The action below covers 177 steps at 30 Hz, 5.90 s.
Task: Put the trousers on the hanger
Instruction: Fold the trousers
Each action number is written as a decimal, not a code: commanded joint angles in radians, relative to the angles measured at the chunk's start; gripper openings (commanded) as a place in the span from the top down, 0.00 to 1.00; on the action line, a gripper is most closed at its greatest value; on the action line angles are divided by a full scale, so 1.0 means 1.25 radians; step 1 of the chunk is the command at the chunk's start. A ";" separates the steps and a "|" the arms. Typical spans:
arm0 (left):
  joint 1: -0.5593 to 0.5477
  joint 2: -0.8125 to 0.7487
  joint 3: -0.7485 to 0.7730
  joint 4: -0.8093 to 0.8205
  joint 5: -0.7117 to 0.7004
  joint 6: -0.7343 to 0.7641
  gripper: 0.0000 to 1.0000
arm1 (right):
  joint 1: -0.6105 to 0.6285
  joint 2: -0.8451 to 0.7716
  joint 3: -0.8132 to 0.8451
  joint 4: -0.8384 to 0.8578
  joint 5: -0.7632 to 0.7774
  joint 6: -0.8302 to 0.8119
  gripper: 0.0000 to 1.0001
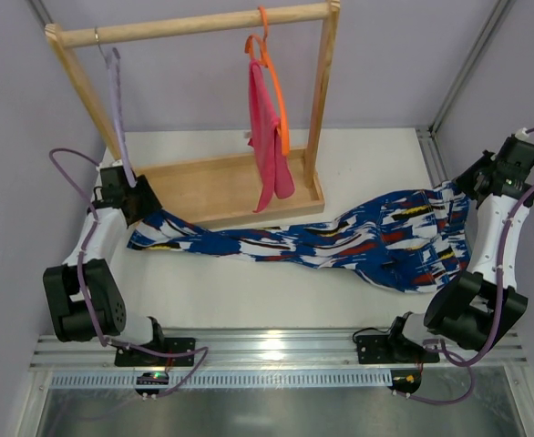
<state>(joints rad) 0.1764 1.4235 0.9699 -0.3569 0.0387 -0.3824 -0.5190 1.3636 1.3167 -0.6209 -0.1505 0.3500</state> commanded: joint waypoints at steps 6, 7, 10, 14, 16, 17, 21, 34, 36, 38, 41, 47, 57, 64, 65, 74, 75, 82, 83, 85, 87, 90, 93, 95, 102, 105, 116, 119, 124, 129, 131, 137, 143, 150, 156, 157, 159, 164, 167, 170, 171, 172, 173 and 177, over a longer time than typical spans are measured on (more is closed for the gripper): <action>-0.022 0.033 0.063 -0.014 -0.077 0.003 0.40 | 0.004 0.001 0.036 0.002 -0.006 -0.014 0.96; -0.029 0.022 0.050 -0.012 -0.102 -0.009 0.41 | 0.004 0.001 0.033 0.002 -0.005 -0.014 0.96; -0.043 -0.066 -0.037 0.071 -0.138 -0.018 0.41 | 0.004 0.001 0.030 0.005 -0.005 -0.014 0.96; -0.044 -0.137 -0.086 0.096 -0.173 -0.042 0.41 | 0.004 -0.001 0.028 0.003 -0.006 -0.012 0.96; -0.044 -0.156 -0.094 0.089 -0.209 -0.057 0.40 | 0.004 -0.002 0.025 0.005 -0.008 -0.011 0.96; -0.043 -0.163 -0.105 0.089 -0.216 -0.065 0.40 | 0.004 -0.004 0.025 0.005 -0.011 -0.010 0.96; -0.043 -0.211 -0.170 0.145 -0.229 -0.105 0.41 | 0.004 -0.012 0.017 0.007 -0.012 -0.011 0.96; -0.020 -0.244 -0.235 0.183 -0.113 -0.226 0.51 | 0.004 -0.026 0.008 0.006 -0.008 -0.014 0.96; -0.064 -0.265 -0.235 0.068 -0.208 -0.340 0.47 | 0.004 -0.023 0.008 0.007 -0.008 -0.012 0.96; -0.088 -0.288 -0.208 -0.045 -0.342 -0.482 0.45 | 0.004 -0.022 0.009 0.006 -0.010 -0.012 0.96; -0.099 -0.288 -0.143 -0.166 -0.378 -0.575 0.52 | 0.004 -0.028 0.008 0.005 -0.011 -0.010 0.96; -0.199 -0.157 0.017 -0.371 -0.458 -0.733 0.60 | 0.004 -0.037 -0.002 0.012 -0.006 -0.008 0.96; -0.279 0.120 0.257 -0.593 -0.546 -0.875 0.57 | 0.004 -0.039 0.009 0.002 -0.001 -0.015 0.96; -0.279 0.167 0.297 -0.602 -0.592 -0.930 0.51 | 0.004 -0.039 0.003 0.005 -0.002 -0.015 0.96; -0.279 0.180 0.316 -0.613 -0.593 -0.932 0.49 | 0.004 -0.039 0.003 0.006 -0.001 -0.014 0.96; -0.303 0.296 0.403 -0.726 -0.597 -1.029 0.41 | 0.004 -0.035 0.006 0.006 0.000 -0.014 0.96; -0.310 0.298 0.405 -0.726 -0.610 -1.040 0.41 | 0.004 -0.035 0.006 0.006 -0.001 -0.014 0.96; -0.325 0.351 0.433 -0.706 -0.594 -1.054 0.38 | 0.004 -0.043 0.001 0.007 -0.005 -0.014 0.96; -0.325 0.360 0.455 -0.715 -0.597 -1.055 0.38 | 0.004 -0.044 0.000 0.007 -0.006 -0.012 0.96; -0.325 0.394 0.478 -0.752 -0.613 -1.057 0.36 | 0.005 -0.044 -0.003 0.009 -0.008 -0.012 0.96; -0.325 0.412 0.510 -0.782 -0.626 -1.071 0.34 | 0.005 -0.044 -0.002 0.009 -0.012 -0.012 0.96; -0.325 0.427 0.522 -0.792 -0.641 -1.076 0.33 | 0.005 -0.044 -0.004 0.012 -0.012 -0.012 0.96; -0.325 0.441 0.536 -0.788 -0.648 -1.073 0.33 | 0.007 -0.044 -0.004 0.012 -0.013 -0.012 0.96; -0.324 0.456 0.547 -0.813 -0.651 -1.082 0.33 | 0.007 -0.044 -0.004 0.012 -0.012 -0.012 0.96; -0.324 0.488 0.572 -0.846 -0.657 -1.091 0.30 | 0.007 -0.040 -0.002 0.011 -0.010 -0.015 0.96; -0.325 0.496 0.568 -0.840 -0.656 -1.091 0.30 | 0.007 -0.040 -0.004 0.011 -0.010 -0.015 0.96; -0.319 0.522 0.563 -0.831 -0.652 -1.070 0.33 | 0.008 -0.048 -0.004 0.011 -0.002 -0.017 0.96; -0.318 0.525 0.562 -0.837 -0.658 -1.072 0.34 | 0.009 -0.053 -0.007 0.011 0.007 -0.019 0.96; -0.317 0.522 0.562 -0.839 -0.668 -1.059 0.47 | 0.015 -0.051 -0.004 0.011 0.012 -0.020 0.96; -0.315 0.508 0.558 -0.864 -0.679 -1.057 0.74 | 0.018 -0.049 -0.008 0.012 0.019 -0.021 0.96; -0.317 0.496 0.547 -0.878 -0.674 -1.070 0.83 | 0.019 -0.047 -0.009 0.013 0.025 -0.021 0.96; -0.317 0.437 0.480 -0.905 -0.669 -1.116 1.00 | 0.020 -0.045 -0.002 0.006 0.028 -0.020 0.96; -0.317 0.382 0.434 -0.926 -0.648 -1.142 0.99 | 0.020 -0.059 0.005 -0.022 0.042 -0.015 0.96; -0.313 0.323 0.368 -0.969 -0.661 -1.191 0.99 | 0.020 -0.096 -0.014 -0.036 0.065 0.000 0.96; -0.247 0.203 0.280 -0.949 -0.645 -1.189 0.99 | 0.020 -0.114 0.000 -0.076 0.097 0.016 0.96; -0.233 0.189 0.267 -0.948 -0.646 -1.180 0.99 | 0.020 -0.114 0.008 -0.082 0.109 0.017 0.96; -0.188 0.143 0.257 -0.937 -0.651 -1.156 0.99 | 0.020 -0.121 0.013 -0.090 0.151 0.017 0.96; -0.064 0.050 0.221 -0.855 -0.638 -1.054 0.99 | 0.020 -0.129 0.012 -0.073 0.154 0.041 0.96; -0.015 0.026 0.224 -0.820 -0.641 -1.023 1.00 | 0.020 -0.128 0.016 -0.053 0.163 0.045 0.96; 0.016 0.037 0.249 -0.783 -0.637 -0.980 0.99 | 0.020 -0.121 0.028 -0.038 0.184 0.053 0.96; 0.022 0.044 0.266 -0.776 -0.632 -0.959 1.00 | 0.020 -0.117 0.028 -0.020 0.174 0.061 0.96; 0.034 0.066 0.277 -0.770 -0.627 -0.952 0.99 | 0.020 -0.104 0.028 -0.008 0.165 0.066 0.96; 0.040 0.076 0.289 -0.769 -0.623 -0.945 1.00 | 0.020 -0.094 0.031 0.008 0.154 0.067 0.96; 0.069 0.132 0.355 -0.759 -0.626 -0.904 1.00 | 0.024 -0.048 0.038 0.041 0.135 0.070 0.96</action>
<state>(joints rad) 0.2272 1.5543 1.3468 -1.3315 -0.6834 -1.5726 -0.4915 1.2690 1.3113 -0.6891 0.0074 0.4221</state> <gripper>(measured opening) 0.012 0.105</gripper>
